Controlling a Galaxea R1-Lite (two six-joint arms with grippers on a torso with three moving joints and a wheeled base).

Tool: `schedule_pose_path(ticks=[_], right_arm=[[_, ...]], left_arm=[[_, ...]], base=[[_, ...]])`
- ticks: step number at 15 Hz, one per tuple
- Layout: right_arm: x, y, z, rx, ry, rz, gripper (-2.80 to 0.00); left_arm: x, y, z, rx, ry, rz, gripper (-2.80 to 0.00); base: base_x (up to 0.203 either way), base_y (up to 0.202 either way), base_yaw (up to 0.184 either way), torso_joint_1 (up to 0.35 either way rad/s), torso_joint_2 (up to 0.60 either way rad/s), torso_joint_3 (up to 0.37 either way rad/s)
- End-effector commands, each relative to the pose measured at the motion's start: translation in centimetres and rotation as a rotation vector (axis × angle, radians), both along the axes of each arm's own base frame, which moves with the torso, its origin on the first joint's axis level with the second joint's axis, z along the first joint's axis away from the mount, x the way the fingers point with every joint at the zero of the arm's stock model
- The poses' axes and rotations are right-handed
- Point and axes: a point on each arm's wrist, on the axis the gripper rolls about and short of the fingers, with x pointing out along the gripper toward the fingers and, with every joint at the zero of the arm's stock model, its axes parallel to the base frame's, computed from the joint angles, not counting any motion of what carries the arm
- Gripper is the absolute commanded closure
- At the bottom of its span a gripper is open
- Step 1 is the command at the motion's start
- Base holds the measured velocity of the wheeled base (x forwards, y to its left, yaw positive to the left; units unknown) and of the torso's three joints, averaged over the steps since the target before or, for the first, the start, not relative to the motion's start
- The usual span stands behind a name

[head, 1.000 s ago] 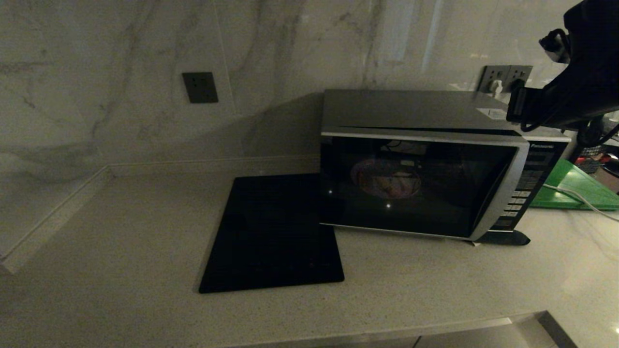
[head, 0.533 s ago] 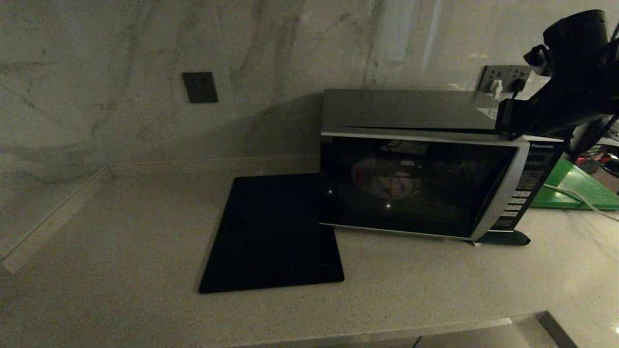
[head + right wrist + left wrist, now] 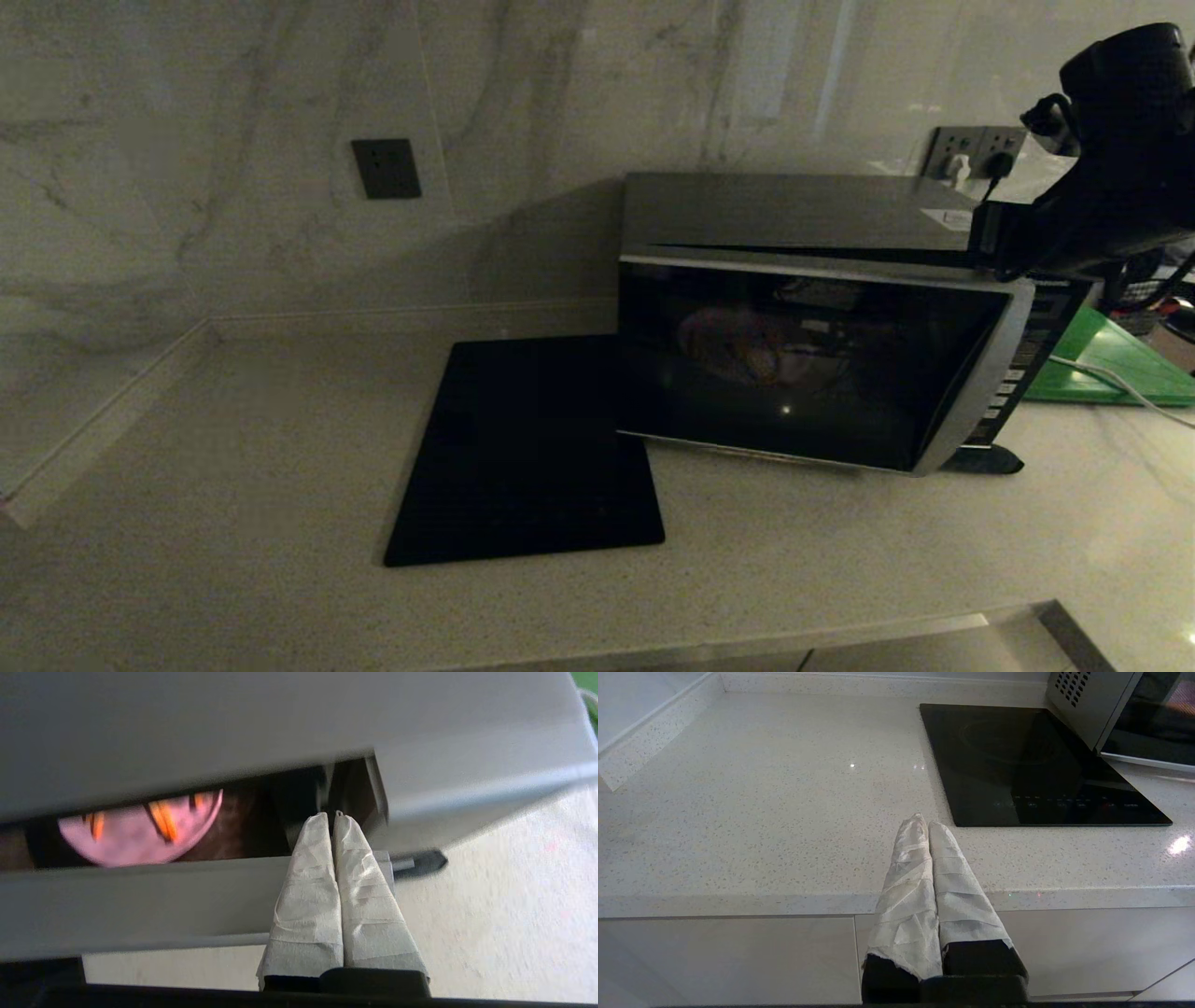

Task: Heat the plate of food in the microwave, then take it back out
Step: Open the microwave oven

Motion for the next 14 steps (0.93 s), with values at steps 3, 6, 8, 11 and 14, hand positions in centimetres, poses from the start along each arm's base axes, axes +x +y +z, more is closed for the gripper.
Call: schedule_pose_path(ticks=[3, 6, 8, 11, 14], right_arm=[[-3.3, 0.3, 0.5, 0.004, 0.023, 0.021, 0.00], [-5.7, 1.8, 0.7, 0.014, 0.065, 0.071, 0.00], [-7.6, 3.8, 1.2, 0.041, 0.093, 0.127, 0.00], [-11.1, 6.7, 1.9, 0.072, 0.134, 0.236, 0.00], [-14.6, 8.1, 2.6, 0.103, 0.158, 0.316, 0.00]], left_arm=[[0.0, 0.0, 0.0, 0.000, 0.001, 0.001, 0.00], [0.0, 0.0, 0.0, 0.000, 0.001, 0.001, 0.00], [0.0, 0.0, 0.0, 0.000, 0.001, 0.001, 0.00], [0.0, 0.0, 0.0, 0.000, 0.001, 0.001, 0.00], [0.0, 0.0, 0.0, 0.000, 0.001, 0.001, 0.00]], base=[[0.000, 0.000, 0.000, 0.000, 0.00, 0.000], [0.000, 0.000, 0.000, 0.000, 0.00, 0.000], [0.000, 0.000, 0.000, 0.000, 0.00, 0.000], [0.000, 0.000, 0.000, 0.000, 0.00, 0.000], [0.000, 0.000, 0.000, 0.000, 0.00, 0.000]])
